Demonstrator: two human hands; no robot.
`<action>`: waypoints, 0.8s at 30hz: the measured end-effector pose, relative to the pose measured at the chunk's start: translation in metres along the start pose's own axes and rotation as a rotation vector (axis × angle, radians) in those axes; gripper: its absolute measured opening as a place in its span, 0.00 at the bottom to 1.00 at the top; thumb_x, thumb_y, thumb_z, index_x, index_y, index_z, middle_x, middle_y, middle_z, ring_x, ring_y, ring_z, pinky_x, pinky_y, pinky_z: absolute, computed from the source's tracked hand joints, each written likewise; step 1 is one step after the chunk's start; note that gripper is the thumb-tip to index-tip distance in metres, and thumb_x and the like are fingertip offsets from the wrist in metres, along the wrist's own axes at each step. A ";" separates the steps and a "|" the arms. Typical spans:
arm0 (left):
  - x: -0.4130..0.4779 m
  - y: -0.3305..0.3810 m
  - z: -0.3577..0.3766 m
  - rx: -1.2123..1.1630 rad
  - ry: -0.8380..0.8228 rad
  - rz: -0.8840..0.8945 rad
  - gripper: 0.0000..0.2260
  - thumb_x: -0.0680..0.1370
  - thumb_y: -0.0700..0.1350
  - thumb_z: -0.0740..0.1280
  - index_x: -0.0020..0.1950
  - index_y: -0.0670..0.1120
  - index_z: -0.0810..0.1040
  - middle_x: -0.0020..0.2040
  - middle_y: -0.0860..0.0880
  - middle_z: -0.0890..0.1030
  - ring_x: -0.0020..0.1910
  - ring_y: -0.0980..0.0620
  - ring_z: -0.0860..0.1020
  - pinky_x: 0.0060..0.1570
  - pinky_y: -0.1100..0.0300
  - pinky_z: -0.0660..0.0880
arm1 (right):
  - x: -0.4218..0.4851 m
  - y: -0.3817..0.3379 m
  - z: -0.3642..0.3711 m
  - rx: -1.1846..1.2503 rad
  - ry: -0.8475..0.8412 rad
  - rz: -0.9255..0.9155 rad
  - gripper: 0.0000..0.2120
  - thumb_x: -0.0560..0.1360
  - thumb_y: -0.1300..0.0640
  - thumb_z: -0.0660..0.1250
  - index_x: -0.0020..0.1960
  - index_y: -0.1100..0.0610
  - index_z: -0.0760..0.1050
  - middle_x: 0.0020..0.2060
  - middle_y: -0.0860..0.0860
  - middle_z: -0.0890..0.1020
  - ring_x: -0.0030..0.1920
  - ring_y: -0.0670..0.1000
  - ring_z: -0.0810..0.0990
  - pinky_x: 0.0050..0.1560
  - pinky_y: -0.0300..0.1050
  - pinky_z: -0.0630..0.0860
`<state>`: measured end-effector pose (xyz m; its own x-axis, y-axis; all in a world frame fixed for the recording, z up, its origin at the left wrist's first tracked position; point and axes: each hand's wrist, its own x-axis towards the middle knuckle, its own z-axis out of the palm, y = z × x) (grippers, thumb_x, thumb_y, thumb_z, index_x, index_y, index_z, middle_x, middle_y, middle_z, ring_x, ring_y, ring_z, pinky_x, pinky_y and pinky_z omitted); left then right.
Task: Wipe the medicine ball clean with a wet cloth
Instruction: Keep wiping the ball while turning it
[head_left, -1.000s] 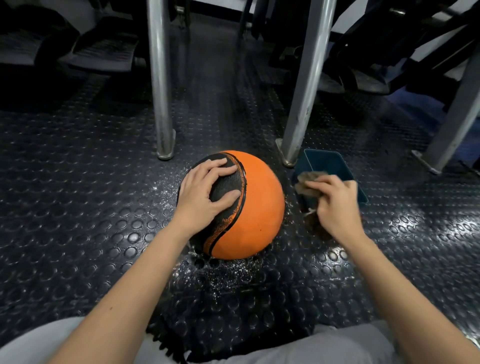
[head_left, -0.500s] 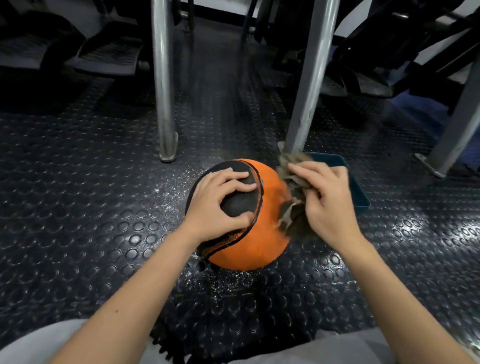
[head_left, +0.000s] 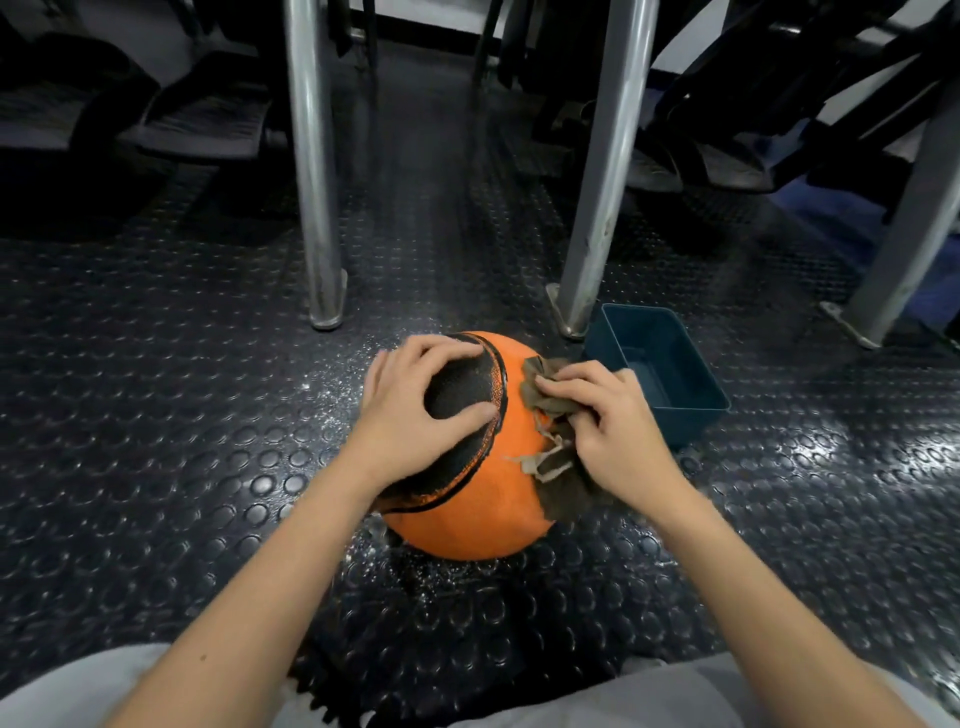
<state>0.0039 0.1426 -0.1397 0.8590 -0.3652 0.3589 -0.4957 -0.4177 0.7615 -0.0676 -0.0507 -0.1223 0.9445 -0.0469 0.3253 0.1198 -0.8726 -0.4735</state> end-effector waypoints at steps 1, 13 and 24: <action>-0.002 0.004 0.000 0.090 -0.033 -0.102 0.26 0.67 0.66 0.65 0.64 0.63 0.70 0.62 0.61 0.66 0.66 0.56 0.62 0.71 0.49 0.54 | -0.001 0.001 -0.002 -0.011 -0.005 0.002 0.24 0.71 0.75 0.57 0.58 0.56 0.80 0.50 0.41 0.74 0.47 0.48 0.64 0.53 0.23 0.58; -0.004 -0.001 -0.018 0.034 -0.010 -0.168 0.15 0.79 0.44 0.64 0.65 0.52 0.75 0.63 0.57 0.70 0.65 0.55 0.67 0.63 0.63 0.60 | -0.022 -0.028 -0.015 -0.071 -0.289 -0.170 0.23 0.73 0.71 0.58 0.59 0.52 0.80 0.52 0.44 0.75 0.47 0.46 0.62 0.51 0.46 0.71; 0.010 -0.009 -0.027 -0.001 -0.380 0.002 0.19 0.82 0.40 0.56 0.60 0.66 0.68 0.67 0.66 0.64 0.72 0.60 0.52 0.71 0.61 0.47 | -0.010 -0.006 -0.012 -0.030 -0.044 -0.103 0.24 0.69 0.74 0.57 0.54 0.53 0.82 0.52 0.44 0.78 0.47 0.47 0.63 0.54 0.23 0.57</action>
<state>0.0201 0.1651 -0.1285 0.7491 -0.6485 0.1353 -0.4974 -0.4156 0.7615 -0.0812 -0.0509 -0.1124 0.9404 0.0649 0.3339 0.2082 -0.8860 -0.4143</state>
